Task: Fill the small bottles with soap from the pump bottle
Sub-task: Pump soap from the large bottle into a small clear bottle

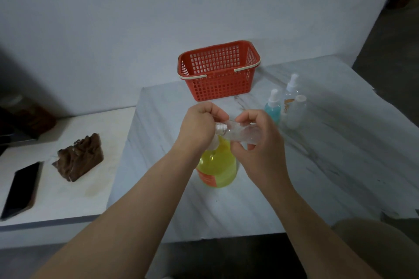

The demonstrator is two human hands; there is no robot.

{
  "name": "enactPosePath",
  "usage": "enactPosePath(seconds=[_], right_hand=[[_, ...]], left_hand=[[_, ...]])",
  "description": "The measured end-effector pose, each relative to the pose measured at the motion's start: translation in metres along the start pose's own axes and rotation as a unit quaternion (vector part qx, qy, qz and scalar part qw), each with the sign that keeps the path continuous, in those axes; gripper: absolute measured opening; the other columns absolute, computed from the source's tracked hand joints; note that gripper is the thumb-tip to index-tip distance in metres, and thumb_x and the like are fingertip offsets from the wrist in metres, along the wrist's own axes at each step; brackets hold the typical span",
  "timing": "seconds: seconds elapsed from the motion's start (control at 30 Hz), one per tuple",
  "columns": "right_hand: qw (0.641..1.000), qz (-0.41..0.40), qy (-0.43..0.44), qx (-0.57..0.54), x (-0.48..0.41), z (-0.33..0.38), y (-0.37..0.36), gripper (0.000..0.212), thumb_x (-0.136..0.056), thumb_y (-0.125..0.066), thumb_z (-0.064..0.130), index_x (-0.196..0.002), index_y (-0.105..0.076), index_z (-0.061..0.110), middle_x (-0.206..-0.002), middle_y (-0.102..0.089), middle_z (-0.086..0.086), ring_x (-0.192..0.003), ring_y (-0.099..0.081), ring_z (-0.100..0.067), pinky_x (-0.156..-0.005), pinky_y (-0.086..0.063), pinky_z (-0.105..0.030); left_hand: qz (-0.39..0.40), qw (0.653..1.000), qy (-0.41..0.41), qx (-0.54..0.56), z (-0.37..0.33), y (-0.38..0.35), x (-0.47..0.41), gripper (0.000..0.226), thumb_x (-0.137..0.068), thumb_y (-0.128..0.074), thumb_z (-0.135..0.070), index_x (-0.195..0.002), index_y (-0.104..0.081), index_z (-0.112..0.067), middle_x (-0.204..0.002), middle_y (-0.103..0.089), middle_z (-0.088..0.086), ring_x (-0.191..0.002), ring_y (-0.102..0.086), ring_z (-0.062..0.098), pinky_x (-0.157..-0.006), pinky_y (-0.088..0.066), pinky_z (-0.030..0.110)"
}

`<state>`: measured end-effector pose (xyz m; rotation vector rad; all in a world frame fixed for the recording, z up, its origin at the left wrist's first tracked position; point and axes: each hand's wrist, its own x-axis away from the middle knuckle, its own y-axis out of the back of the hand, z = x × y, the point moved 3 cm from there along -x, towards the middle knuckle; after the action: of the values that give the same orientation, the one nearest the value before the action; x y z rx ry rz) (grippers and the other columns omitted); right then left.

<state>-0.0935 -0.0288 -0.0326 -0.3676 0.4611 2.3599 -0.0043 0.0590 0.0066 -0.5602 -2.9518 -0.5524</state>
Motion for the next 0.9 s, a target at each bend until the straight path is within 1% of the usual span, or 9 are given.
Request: enactPosePath(seconds=[0.1,0.2,0.3,0.47,0.63,0.73,0.8,0.9], right_hand=[[1.000,-0.003,-0.007,0.009,-0.002,0.000,0.000,0.043,-0.065,-0.070,-0.001,-0.088,-0.052,0.030,-0.092,-0.056,0.009,-0.085,-0.055,-0.007,-0.065,-0.044,-0.025],[1.000,-0.003,-0.002,0.002,-0.001,0.001,0.002,0.041,-0.065,-0.070,-0.001,-0.088,-0.054,0.028,-0.092,-0.056,0.009,-0.084,-0.055,-0.009,-0.065,-0.043,-0.024],[1.000,-0.002,0.006,0.002,0.000,0.001,0.002,0.041,-0.064,-0.070,-0.001,-0.090,-0.054,0.026,-0.093,-0.056,0.008,-0.085,-0.055,-0.011,-0.064,-0.042,-0.024],[1.000,-0.006,0.012,-0.024,0.001,0.004,0.001,0.043,-0.062,-0.065,-0.003,-0.094,-0.055,0.024,-0.097,-0.058,0.006,-0.091,-0.057,-0.010,-0.065,-0.043,-0.024],[0.999,-0.009,0.024,-0.021,0.000,0.007,0.004,0.041,-0.063,-0.064,-0.004,-0.093,-0.055,0.022,-0.096,-0.058,0.005,-0.090,-0.056,-0.009,-0.064,-0.043,-0.022],[1.000,-0.003,0.026,-0.016,0.000,0.007,0.004,0.042,-0.063,-0.065,-0.004,-0.094,-0.055,0.023,-0.096,-0.057,0.007,-0.088,-0.056,-0.010,-0.065,-0.042,-0.022],[1.000,0.002,0.027,-0.013,0.000,0.006,0.003,0.042,-0.063,-0.066,-0.003,-0.094,-0.055,0.024,-0.095,-0.056,0.007,-0.086,-0.056,-0.012,-0.064,-0.040,-0.021],[1.000,0.003,0.028,-0.014,0.000,0.006,0.003,0.041,-0.064,-0.067,-0.001,-0.093,-0.055,0.025,-0.094,-0.057,0.008,-0.085,-0.057,-0.011,-0.064,-0.040,-0.019]], left_hand=[[-0.001,1.000,0.002,-0.008,0.001,0.000,0.001,0.040,-0.072,-0.029,0.011,-0.064,-0.060,-0.011,-0.061,-0.058,0.005,-0.054,-0.050,0.014,-0.045,-0.035,0.018],[-0.006,1.000,0.002,-0.011,0.001,0.000,0.001,0.038,-0.073,-0.029,0.011,-0.066,-0.061,-0.010,-0.064,-0.059,0.007,-0.055,-0.050,0.014,-0.045,-0.035,0.018],[-0.016,1.000,0.001,-0.008,-0.002,0.000,0.004,0.038,-0.074,-0.029,0.010,-0.067,-0.061,-0.011,-0.067,-0.060,0.007,-0.058,-0.051,0.015,-0.050,-0.035,0.021],[-0.030,0.999,0.005,0.008,-0.009,0.003,0.004,0.039,-0.075,-0.031,0.010,-0.065,-0.060,-0.012,-0.069,-0.059,0.006,-0.064,-0.052,0.017,-0.056,-0.041,0.024],[-0.001,1.000,0.005,0.025,-0.015,0.006,0.005,0.035,-0.080,-0.034,0.011,-0.071,-0.060,-0.009,-0.074,-0.061,0.013,-0.068,-0.055,0.020,-0.055,-0.043,0.024],[0.013,1.000,0.019,0.013,-0.016,0.007,0.005,0.034,-0.083,-0.034,0.009,-0.073,-0.061,-0.011,-0.080,-0.062,0.013,-0.072,-0.055,0.020,-0.051,-0.039,0.022],[0.016,1.000,0.026,-0.002,-0.015,0.007,0.004,0.035,-0.082,-0.035,0.009,-0.072,-0.061,-0.012,-0.082,-0.062,0.012,-0.076,-0.056,0.021,-0.051,-0.037,0.022],[0.032,0.999,0.026,-0.021,-0.014,0.005,0.005,0.037,-0.080,-0.035,0.013,-0.070,-0.060,-0.013,-0.076,-0.060,0.008,-0.070,-0.054,0.017,-0.053,-0.038,0.021]])
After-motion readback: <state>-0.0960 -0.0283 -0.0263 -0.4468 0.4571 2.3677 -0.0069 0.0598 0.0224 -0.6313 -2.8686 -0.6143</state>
